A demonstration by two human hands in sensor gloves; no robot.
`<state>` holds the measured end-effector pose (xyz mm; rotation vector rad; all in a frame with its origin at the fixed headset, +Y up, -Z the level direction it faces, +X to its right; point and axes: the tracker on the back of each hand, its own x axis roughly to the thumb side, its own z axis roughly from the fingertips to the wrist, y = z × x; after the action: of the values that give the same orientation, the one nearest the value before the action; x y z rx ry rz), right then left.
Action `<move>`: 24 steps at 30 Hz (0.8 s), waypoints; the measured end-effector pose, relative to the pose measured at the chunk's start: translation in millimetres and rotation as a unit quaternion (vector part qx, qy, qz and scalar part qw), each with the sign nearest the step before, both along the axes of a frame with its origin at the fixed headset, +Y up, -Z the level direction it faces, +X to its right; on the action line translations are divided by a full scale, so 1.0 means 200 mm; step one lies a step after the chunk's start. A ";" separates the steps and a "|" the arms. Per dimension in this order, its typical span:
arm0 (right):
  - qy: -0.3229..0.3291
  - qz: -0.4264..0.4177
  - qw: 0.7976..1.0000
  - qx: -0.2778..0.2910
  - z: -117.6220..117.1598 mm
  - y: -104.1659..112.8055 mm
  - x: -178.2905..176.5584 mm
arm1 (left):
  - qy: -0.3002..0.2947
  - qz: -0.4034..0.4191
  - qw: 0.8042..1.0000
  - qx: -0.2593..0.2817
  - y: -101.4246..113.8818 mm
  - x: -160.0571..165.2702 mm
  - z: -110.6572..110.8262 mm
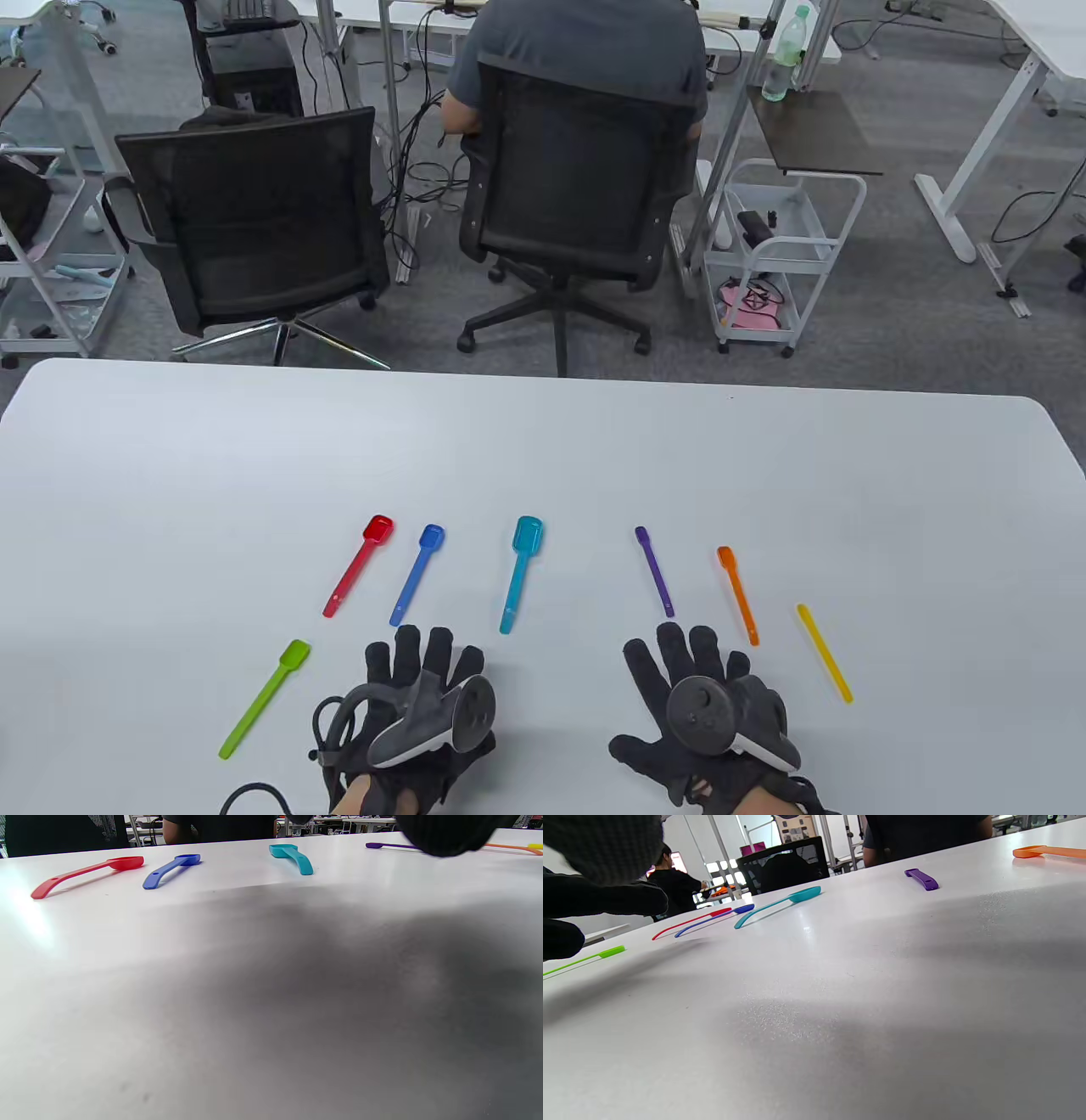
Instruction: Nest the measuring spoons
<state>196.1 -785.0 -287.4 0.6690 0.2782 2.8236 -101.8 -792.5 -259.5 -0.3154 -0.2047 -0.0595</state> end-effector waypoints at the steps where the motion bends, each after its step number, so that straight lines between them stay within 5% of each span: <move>1: 0.000 0.000 1.000 0.000 0.00 0.00 0.00 | 0.001 0.000 1.000 0.000 0.00 0.00 0.00; 24: -0.003 -0.010 1.000 -0.003 0.00 0.01 0.02 | 0.000 0.010 1.000 0.008 -0.01 0.03 -0.02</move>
<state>201.0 -782.1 -287.0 0.6588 0.2783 2.8036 -95.1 -794.0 -263.7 -0.2983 -0.2075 -0.0416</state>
